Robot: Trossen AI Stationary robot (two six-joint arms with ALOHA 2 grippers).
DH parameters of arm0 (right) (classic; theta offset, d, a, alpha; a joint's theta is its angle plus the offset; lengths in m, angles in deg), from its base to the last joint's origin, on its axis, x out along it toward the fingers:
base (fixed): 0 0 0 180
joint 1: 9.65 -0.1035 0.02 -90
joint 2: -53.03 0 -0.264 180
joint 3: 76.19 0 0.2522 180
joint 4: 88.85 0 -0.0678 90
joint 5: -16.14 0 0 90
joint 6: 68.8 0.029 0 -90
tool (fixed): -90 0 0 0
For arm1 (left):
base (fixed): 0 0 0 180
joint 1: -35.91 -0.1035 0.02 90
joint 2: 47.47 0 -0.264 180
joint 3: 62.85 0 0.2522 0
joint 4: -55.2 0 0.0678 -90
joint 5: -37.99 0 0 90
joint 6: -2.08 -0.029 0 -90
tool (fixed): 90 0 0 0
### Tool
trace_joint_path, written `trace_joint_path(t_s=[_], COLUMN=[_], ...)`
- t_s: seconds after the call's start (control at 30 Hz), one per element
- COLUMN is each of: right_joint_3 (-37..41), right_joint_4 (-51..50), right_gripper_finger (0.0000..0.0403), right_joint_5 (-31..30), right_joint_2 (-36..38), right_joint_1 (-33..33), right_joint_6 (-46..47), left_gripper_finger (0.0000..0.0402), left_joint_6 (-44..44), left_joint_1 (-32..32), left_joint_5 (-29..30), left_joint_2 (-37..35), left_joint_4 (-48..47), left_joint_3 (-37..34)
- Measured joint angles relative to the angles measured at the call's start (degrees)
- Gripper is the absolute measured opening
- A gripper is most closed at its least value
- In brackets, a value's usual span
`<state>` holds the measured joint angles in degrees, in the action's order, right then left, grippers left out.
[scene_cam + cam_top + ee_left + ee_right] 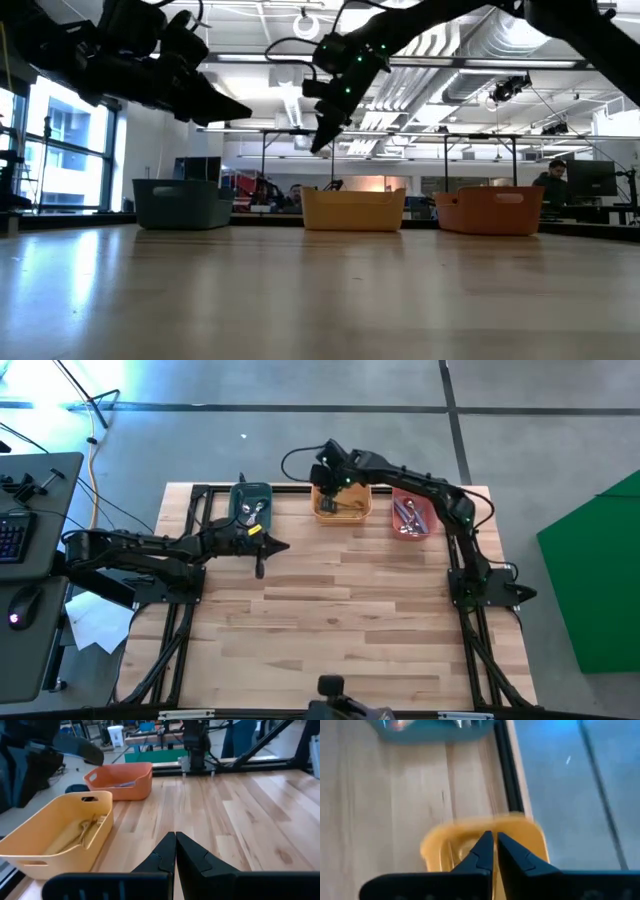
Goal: Sort silverware by color (type)
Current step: Return to Home Position
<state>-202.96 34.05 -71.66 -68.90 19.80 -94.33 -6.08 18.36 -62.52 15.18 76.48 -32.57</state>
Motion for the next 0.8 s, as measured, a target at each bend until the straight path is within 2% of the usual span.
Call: trace_joint_path(t_s=[0.13, 0.37, 0.47, 0.6, 0.8], right_joint_3=[11.6, 39.49, 50.35, 62.56, 76.49], right_joint_4=[12.45, 43.93, 54.41, 63.85, 73.77], right_gripper_finger=[0.0006, 0.0001, 0.0001, 0.0, 0.0], right_joint_5=[0.44, 0.39, -0.1, -4.06, -10.68], right_joint_2=[4.54, 16.7, 21.9, 29.11, 39.32], right_joint_1=[-1.7, -5.33, -7.22, -10.87, -16.5], right_joint_6=[0.53, 5.59, 7.82, 9.75, 11.84], left_gripper_finger=[0.0003, 0.0003, 0.0003, 0.0003, 0.0003], left_joint_6=[0.04, -1.54, -2.04, -2.45, -2.45], left_joint_1=[-0.21, -0.21, -0.21, -0.21, 0.23], left_joint_5=[-0.89, -0.93, -0.98, -1.0, -1.0], left_joint_2=[0.0, -0.14, -1.63, -4.69, -9.85], left_joint_4=[2.24, 2.09, 2.09, -0.32, -6.74], left_joint_3=[-2.1, -2.76, -2.76, -2.78, -2.74])
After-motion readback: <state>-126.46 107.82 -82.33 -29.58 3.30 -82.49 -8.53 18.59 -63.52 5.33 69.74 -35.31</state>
